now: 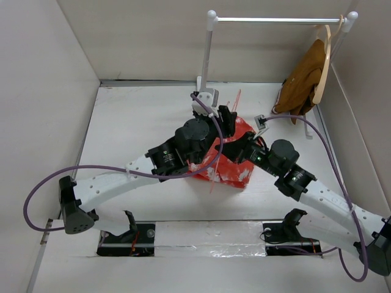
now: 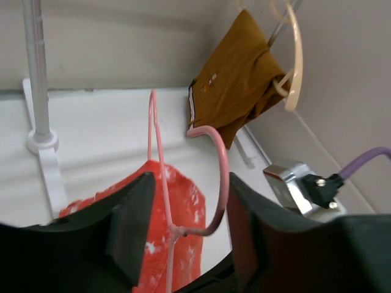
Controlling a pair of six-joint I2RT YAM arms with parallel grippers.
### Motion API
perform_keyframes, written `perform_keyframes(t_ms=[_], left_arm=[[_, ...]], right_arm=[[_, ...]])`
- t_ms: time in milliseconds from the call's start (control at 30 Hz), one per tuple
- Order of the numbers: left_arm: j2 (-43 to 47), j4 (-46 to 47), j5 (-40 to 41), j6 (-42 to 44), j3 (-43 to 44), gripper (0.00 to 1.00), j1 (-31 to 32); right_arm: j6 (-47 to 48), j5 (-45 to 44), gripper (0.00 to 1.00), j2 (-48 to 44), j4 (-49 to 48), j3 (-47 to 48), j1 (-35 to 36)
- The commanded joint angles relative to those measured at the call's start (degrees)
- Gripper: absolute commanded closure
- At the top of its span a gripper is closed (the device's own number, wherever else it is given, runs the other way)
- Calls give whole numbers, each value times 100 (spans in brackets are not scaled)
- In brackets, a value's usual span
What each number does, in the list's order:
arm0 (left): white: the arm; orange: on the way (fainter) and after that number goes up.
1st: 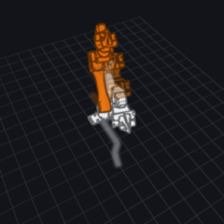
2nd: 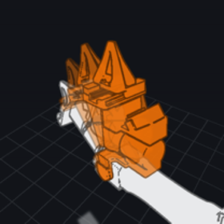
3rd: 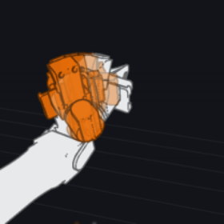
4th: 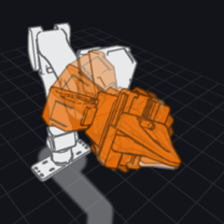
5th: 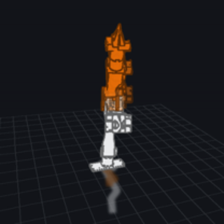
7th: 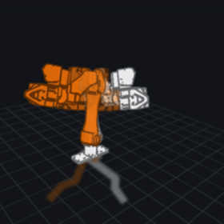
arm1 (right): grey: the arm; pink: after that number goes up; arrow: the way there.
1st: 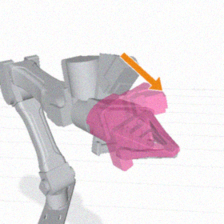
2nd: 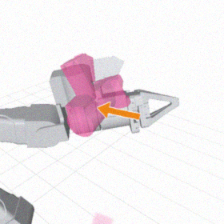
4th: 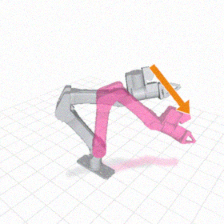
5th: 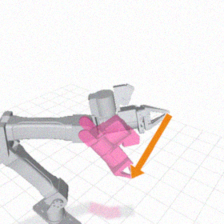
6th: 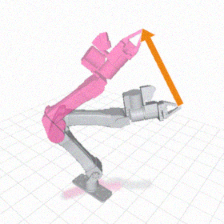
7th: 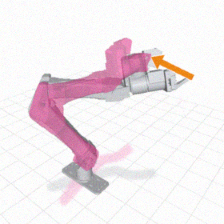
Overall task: Place the trousers on the hanger
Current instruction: Place the hanger at the clothesline.
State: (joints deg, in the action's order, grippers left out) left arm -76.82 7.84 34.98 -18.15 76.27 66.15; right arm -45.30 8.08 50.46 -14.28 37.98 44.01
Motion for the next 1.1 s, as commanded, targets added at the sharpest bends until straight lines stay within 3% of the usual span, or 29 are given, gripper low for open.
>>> perform_keyframes(t_ms=[0, 133, 300, 333, 367, 500, 533, 733, 1067], left_arm=[[325, 570, -53, 346, 581, 52, 12], [710, 614, -27, 628, 714, 42, 12], [1273, 553, 210, 901, 574, 38, 12], [1631, 474, 202, 797, 243, 40, 12], [1635, 473, 237, 796, 239, 41, 12], [1784, -211, 19, 191, 160, 69, -206], [1828, -343, -217, 59, 125, 71, -286], [2144, -494, -1546, -848, -454, 68, -814], [2452, -353, -1231, -1094, -1412, 67, -814]], right_arm=[[-364, 624, 100, -133, -1199, 745, -391], [-585, 992, 100, 226, -1401, 1194, -911], [-734, 1248, 100, 675, -1419, 1756, -1570], [-909, 1719, 100, 1172, -1585, 2323, -2119], [-989, 1724, 100, 1177, -1586, 2328, -2124], [-1304, 2170, 100, 1949, -1656, 3170, -2660], [-1410, 2250, 100, 2098, -1691, 3329, -2765], [-1526, 2505, 100, 3109, -1340, 4410, -3179], [-1614, 2769, 100, 4164, -1077, 5518, -3680]])
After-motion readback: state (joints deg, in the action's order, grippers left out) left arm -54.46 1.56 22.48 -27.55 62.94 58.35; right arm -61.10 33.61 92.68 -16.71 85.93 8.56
